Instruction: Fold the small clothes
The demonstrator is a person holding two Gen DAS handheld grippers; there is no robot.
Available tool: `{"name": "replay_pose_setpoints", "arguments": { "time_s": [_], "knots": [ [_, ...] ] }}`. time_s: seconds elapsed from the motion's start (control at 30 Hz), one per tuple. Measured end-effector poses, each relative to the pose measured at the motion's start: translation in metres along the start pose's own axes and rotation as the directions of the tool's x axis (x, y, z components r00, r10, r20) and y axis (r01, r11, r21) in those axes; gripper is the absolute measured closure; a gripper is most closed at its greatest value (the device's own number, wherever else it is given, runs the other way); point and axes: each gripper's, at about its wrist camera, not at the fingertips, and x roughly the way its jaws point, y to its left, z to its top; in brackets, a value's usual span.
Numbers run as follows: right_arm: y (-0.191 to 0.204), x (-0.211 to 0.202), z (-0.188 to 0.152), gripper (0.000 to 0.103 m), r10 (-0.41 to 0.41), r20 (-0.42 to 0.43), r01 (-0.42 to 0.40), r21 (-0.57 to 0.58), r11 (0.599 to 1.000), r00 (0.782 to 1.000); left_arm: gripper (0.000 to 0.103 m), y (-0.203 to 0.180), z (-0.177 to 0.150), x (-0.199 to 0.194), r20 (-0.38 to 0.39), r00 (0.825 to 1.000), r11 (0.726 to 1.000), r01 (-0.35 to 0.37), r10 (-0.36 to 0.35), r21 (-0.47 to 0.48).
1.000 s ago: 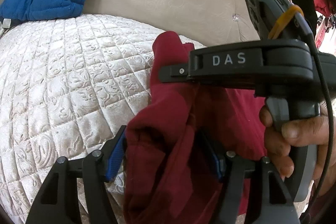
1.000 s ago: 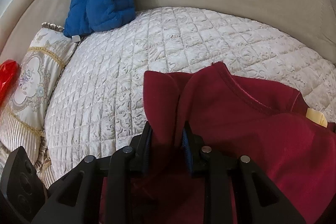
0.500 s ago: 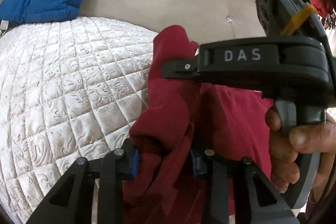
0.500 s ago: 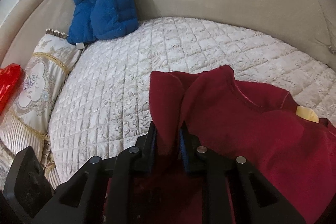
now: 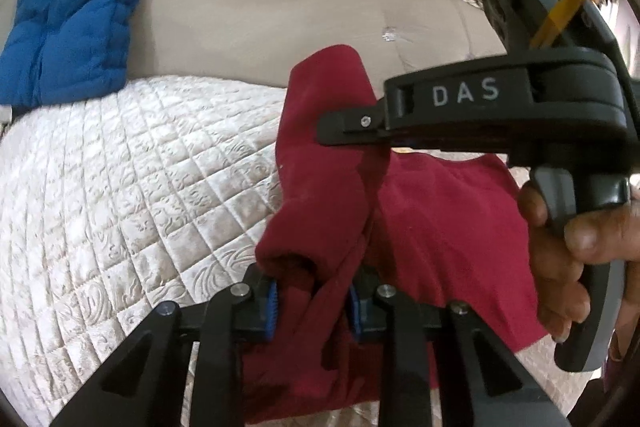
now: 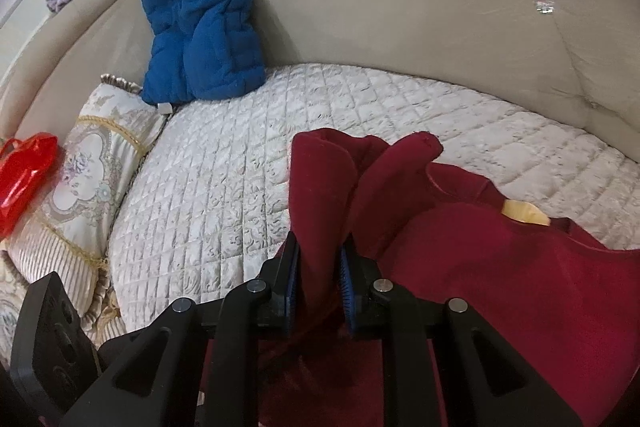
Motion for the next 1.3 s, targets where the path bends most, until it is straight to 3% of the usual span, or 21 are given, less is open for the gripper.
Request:
{"name": "replay_pose_setpoints", "arguments": {
  "time_s": [0.47, 0.87, 1.3],
  "knots": [
    [-0.026, -0.061, -0.015, 0.103, 0.0, 0.064, -0.001, 0.016, 1.0, 0.998, 0.077, -0.062, 0.011, -0.017, -0.002, 1.0, 0.992, -0.019, 0.02, 0.122],
    [-0.085, -0.13, -0.038, 0.103, -0.06, 0.108, 0.055, 0.057, 0.997, 0.992, 0.077, -0.155, 0.023, -0.012, -0.038, 0.997, 0.97, 0.068, -0.061, 0.233],
    [-0.169, -0.15, -0.084, 0.103, -0.146, 0.073, 0.134, 0.146, 0.98, 0.987, 0.077, -0.236, -0.007, 0.036, -0.142, 0.984, 0.946, 0.149, -0.112, 0.289]
  ]
}}
